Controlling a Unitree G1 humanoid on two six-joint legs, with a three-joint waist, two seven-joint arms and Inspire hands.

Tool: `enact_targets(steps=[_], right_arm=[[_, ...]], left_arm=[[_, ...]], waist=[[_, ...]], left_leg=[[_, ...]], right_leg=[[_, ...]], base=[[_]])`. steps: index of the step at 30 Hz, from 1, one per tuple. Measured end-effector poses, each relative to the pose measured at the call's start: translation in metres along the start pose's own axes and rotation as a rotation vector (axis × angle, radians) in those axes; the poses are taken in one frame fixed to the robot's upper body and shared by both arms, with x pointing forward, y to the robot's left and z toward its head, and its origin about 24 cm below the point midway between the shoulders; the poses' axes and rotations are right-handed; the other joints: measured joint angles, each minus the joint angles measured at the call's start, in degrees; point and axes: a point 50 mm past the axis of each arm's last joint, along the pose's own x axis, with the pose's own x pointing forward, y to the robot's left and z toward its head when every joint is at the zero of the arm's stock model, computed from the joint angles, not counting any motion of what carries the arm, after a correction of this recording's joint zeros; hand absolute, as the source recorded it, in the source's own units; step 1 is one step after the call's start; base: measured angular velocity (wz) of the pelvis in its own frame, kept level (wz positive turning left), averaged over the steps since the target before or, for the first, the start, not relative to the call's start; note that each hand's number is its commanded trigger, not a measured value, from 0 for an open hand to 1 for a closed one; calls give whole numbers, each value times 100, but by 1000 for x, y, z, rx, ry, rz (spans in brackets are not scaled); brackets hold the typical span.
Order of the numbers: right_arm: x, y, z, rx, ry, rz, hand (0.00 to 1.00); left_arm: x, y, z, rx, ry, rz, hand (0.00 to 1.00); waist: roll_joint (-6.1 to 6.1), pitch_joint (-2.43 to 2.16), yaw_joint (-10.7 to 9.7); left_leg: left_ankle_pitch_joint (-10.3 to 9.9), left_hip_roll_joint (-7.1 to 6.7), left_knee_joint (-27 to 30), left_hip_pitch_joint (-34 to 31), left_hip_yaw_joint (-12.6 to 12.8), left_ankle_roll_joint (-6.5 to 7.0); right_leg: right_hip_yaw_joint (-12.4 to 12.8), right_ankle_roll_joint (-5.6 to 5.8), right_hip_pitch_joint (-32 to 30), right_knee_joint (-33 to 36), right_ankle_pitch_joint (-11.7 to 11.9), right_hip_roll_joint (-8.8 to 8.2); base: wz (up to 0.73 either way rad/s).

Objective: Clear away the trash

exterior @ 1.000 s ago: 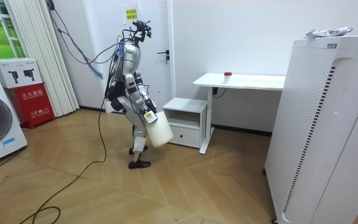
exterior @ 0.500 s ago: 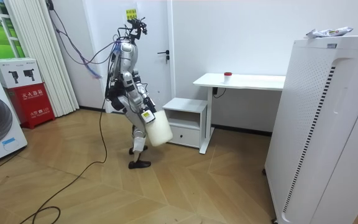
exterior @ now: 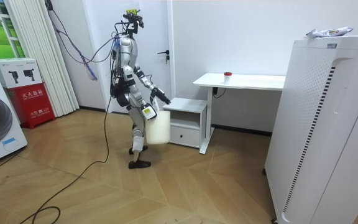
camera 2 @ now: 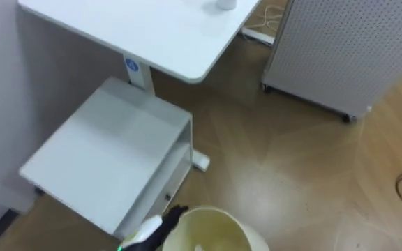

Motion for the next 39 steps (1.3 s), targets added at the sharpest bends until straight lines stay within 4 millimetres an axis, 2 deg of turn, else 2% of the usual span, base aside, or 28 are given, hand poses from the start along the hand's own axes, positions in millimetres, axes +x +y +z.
enact_targets(steps=[4, 6, 11, 12, 13, 15, 16, 19, 22, 26, 30, 33, 35, 36, 39], right_arm=[[-4, -12, -8, 57, 12, -67, 100], [-7, -16, -13, 63, 17, -88, 100], [-13, -19, -20, 67, 7, -89, 100], [-15, -19, -22, 70, 2, -82, 100], [-17, -18, -22, 69, -8, -76, 100], [-17, -18, -21, 63, -14, -69, 100], [-18, -18, -24, 55, -4, -69, 100], [-21, -19, -31, 48, 13, -68, 100], [-21, -20, -31, 50, 12, -75, 100], [-21, -21, -31, 42, 16, -70, 100], [-21, -20, -32, 45, 19, -41, 100], [-21, -18, -31, 28, 14, -26, 100], [-20, -17, -30, 1, 11, -10, 100], [-20, -16, -28, -12, 4, 1, 100], [-20, -14, -25, -42, -13, 28, 100]], left_arm=[[-2, 27, 25, -13, -147, 142, 0], [-5, 35, 29, -26, -180, 196, 0], [-19, 46, 28, -11, -200, 317, 0], [-22, 50, 28, -15, -207, 348, 0], [-26, 55, 28, -32, -209, 389, 0], [-28, 63, 26, -39, -204, 444, 0], [-30, 68, 25, -42, -202, 476, 0], [-33, 76, 27, -49, -213, 550, 0], [-35, 80, 31, -54, -238, 586, 0], [-36, 85, 30, -80, -241, 615, 0], [-38, 90, 28, -115, -235, 642, 0], [-39, 94, 32, -115, -254, 661, 0], [-42, 100, 34, -122, -263, 690, 0], [-47, 103, 35, -136, -272, 717, 0], [-59, 108, 30, -163, -263, 767, 0]], waist=[[75, -8, -12], [87, -16, -16], [62, -41, -18], [43, -50, 7], [13, -78, 38], [10, -83, 43], [5, -120, 45], [-59, -208, 70], [-75, -227, 141], [-96, -227, 160], [-101, -221, 166], [-109, -214, 172], [-107, -214, 195], [-107, -215, 254], [-102, -217, 391]], left_leg=[[2, -100, -266, 440, 9, -3], [8, -158, -425, 681, 28, -14], [-13, -160, -643, 1179, 192, -54], [-16, -161, -654, 1289, 246, -59], [-17, -153, -696, 1415, 344, -61], [-65, -158, -751, 1652, 351, -128], [-100, -154, -783, 1787, 351, -149], [-136, -136, -961, 2108, 409, -188], [-142, -128, -1075, 2372, 574, -197], [-141, -142, -1214, 2567, 541, -200], [-183, -39, -1181, 2732, 646, -273], [-223, 48, -1087, 2738, 633, -344], [-246, 54, -1039, 2757, 593, -384], [-249, 51, -1039, 2782, 476, -396], [-247, 26, -1031, 2865, -143, -400]], right_leg=[[-29, 35, 413, -202, 0, -47], [-37, 60, 597, -248, -16, -78], [-107, 60, 1004, -452, -16, -68], [-99, 60, 1082, -469, -16, -64], [-99, 60, 1126, -472, -15, -65], [-265, 38, 1276, -482, -2, -68], [-421, 17, 1363, -483, 10, -70], [-504, -11, 1533, -505, 26, -59], [-506, -39, 1658, -530, 46, -56], [-569, -64, 1778, -584, 89, -38], [-710, -93, 1886, -597, 102, 24], [-795, -158, 1879, -594, 69, 90], [-799, -218, 1864, -581, 31, 133], [-785, -255, 1828, -585, 11, 169], [-608, -361, 1813, -589, 15, 319]], base=[[1], [-6], [-17], [-32], [-43], [-48], [-39], [-33], [-33], [-25], [-16], [-11], [-26], [-60], [-69]])
